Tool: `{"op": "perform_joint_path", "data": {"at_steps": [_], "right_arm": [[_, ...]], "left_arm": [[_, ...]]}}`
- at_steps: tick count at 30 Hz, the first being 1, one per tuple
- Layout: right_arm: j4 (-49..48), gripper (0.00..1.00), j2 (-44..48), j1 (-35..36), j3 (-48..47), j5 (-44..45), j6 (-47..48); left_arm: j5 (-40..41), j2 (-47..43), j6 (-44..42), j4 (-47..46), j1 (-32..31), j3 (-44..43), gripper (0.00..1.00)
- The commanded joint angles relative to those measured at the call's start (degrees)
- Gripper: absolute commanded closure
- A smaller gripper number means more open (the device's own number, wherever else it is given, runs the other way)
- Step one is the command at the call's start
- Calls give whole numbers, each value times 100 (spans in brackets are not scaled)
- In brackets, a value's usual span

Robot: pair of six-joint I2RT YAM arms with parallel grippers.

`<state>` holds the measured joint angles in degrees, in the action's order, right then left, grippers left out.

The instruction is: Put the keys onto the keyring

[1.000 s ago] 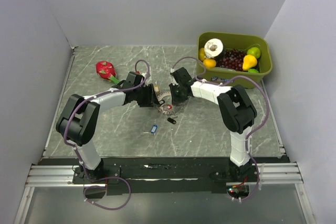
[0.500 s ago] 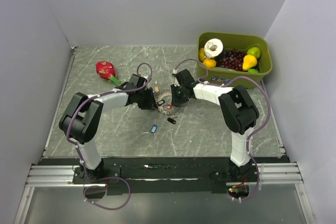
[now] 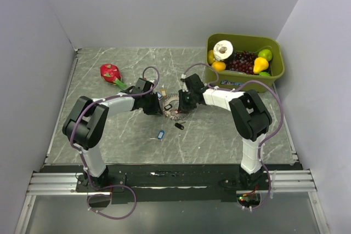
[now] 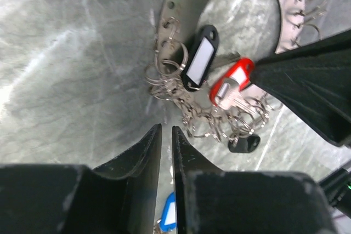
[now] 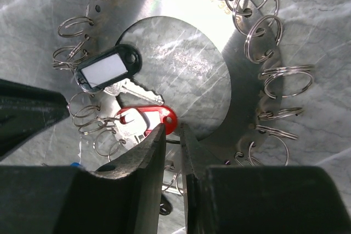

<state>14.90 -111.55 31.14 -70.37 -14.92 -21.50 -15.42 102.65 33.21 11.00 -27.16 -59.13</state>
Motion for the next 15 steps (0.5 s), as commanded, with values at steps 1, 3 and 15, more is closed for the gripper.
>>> {"op": "perform_joint_path", "data": {"at_steps": [1, 3, 15], "right_arm": [[251, 76, 186, 77, 111, -187, -56], [277, 76, 256, 77, 93, -170, -39], [383, 76, 195, 68, -47, -169, 40]], "left_arm": [[241, 115, -104, -63, -26, -10, 82], [163, 80, -96, -133, -26, 16, 83], [21, -378, 54, -320, -176, -19, 68]]}}
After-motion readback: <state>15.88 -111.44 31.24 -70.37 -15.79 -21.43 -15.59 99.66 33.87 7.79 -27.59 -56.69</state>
